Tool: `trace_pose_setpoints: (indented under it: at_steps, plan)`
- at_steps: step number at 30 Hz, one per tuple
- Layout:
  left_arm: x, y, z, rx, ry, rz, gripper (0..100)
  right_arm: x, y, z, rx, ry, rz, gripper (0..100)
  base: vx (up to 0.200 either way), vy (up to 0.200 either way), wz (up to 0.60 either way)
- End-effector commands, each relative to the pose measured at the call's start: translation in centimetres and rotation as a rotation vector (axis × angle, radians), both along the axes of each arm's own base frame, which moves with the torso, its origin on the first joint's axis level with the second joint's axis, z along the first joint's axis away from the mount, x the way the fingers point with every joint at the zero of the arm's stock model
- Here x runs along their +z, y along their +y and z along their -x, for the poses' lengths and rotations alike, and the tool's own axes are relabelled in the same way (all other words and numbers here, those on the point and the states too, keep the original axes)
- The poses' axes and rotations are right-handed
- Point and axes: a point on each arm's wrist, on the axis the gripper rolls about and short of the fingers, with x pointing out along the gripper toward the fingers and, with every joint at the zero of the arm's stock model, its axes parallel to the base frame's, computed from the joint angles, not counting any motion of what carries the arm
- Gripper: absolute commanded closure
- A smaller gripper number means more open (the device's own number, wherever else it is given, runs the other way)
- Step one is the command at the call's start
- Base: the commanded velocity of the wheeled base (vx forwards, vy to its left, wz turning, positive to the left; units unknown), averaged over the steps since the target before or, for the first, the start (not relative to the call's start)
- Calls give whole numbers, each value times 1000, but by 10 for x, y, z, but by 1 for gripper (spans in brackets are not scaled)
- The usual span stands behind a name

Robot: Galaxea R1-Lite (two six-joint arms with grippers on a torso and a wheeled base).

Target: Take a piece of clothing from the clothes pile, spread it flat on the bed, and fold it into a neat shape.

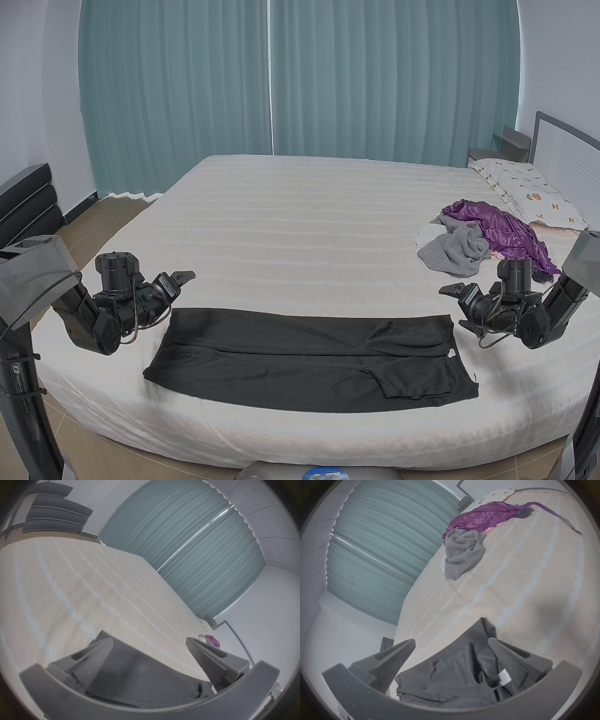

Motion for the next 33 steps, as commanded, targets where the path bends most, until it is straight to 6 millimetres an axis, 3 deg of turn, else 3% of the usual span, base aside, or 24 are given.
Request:
trace_pose_setpoints:
  at_steps: [1, 9, 13, 21, 22, 33]
  plan:
    - [-5, 25, -31, 61, 31, 0, 0, -5, -1, -14, 21, -10, -18, 0, 0, 0, 0]
    - [-38, 28, -38, 67, 160, 4, 0, -22, -7, -16, 5, 28, -17, 0, 0, 0, 0]
    - [-43, 21, -41, 50, 170, 5, 0, -35, -11, -16, -9, 63, -20, 0, 0, 0, 0]
    - [-51, 22, -46, 57, 178, 5, 0, -38, -15, -18, -22, 66, -20, 0, 0, 0, 0]
    - [-53, 22, -45, 56, 184, 4, 100, -38, -15, -19, -23, 66, -21, 0, 0, 0, 0]
    - [-56, 24, -45, 79, 192, -4, 100, -43, -16, -20, -28, 76, -25, 0, 0, 0, 0]
